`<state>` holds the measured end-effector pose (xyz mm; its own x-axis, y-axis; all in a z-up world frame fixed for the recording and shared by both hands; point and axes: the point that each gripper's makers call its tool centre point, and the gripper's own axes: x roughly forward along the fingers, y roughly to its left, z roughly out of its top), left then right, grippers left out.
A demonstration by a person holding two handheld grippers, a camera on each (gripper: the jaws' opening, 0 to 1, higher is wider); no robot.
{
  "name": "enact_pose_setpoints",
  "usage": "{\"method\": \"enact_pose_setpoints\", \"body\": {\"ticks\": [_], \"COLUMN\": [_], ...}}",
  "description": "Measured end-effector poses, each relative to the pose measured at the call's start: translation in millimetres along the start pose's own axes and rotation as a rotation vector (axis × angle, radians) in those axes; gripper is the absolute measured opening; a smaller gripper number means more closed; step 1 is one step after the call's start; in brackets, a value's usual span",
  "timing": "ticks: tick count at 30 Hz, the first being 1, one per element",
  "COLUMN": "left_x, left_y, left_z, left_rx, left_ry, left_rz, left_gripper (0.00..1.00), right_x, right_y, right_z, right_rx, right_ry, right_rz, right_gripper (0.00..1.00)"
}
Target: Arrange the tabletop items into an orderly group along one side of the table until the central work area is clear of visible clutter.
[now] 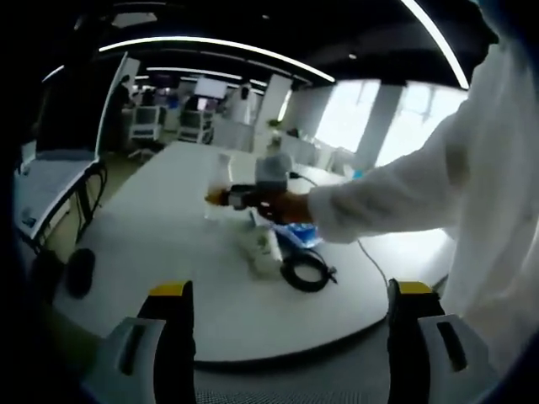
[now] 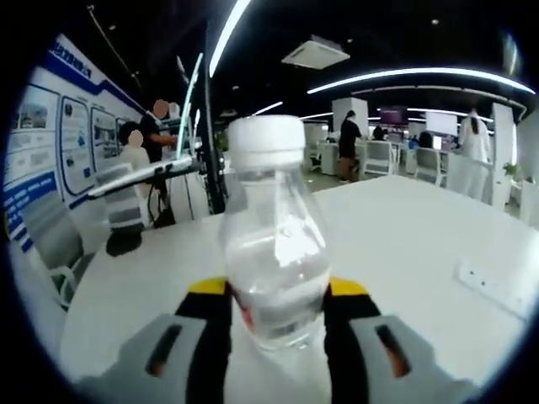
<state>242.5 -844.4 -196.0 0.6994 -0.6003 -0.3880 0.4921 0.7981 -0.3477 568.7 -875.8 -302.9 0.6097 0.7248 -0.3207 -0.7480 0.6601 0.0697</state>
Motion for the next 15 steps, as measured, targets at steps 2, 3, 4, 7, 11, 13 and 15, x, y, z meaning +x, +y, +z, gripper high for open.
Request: {"method": "enact_pose_setpoints", "body": {"ticks": [2, 3, 4, 7, 11, 13, 15], "left_x": [-2, -2, -2, -2, 2, 4, 6], "left_y": [2.0, 2.8, 3.3, 3.9, -0.3, -3.0, -5.5], "left_z": [1.0, 1.3, 1.6, 4.0, 7.0, 6.6, 6.1], "left_rx": [-0.005, -0.006, -0.006, 0.001, 0.007, 0.014, 0.023], "left_ry": [-0.007, -0.008, -0.008, -0.01, -0.019, -0.016, -0.011], "left_rz": [0.009, 0.012, 0.013, 0.016, 0.006, -0.003, -0.014], "left_gripper": [0.93, 0.93, 0.93, 0.93, 0.93, 0.94, 0.95], "right_x": [1, 0, 0, 1, -6, -9, -13], "right_y": [-1, 0, 0, -2, -7, -7, 1], "right_z": [1.1, 1.8, 2.0, 0.9, 13.3, 16.4, 21.7], "right_rx": [0.002, 0.002, 0.004, 0.021, 0.052, 0.077, 0.092], "right_ry": [0.002, 0.006, 0.01, 0.033, 0.003, -0.014, -0.006], "right_rz": [-0.002, 0.0, 0.004, 0.022, 0.019, 0.028, 0.059], "right_gripper": [0.4, 0.4, 0.4, 0.41, 0.58, 0.66, 0.72]}}
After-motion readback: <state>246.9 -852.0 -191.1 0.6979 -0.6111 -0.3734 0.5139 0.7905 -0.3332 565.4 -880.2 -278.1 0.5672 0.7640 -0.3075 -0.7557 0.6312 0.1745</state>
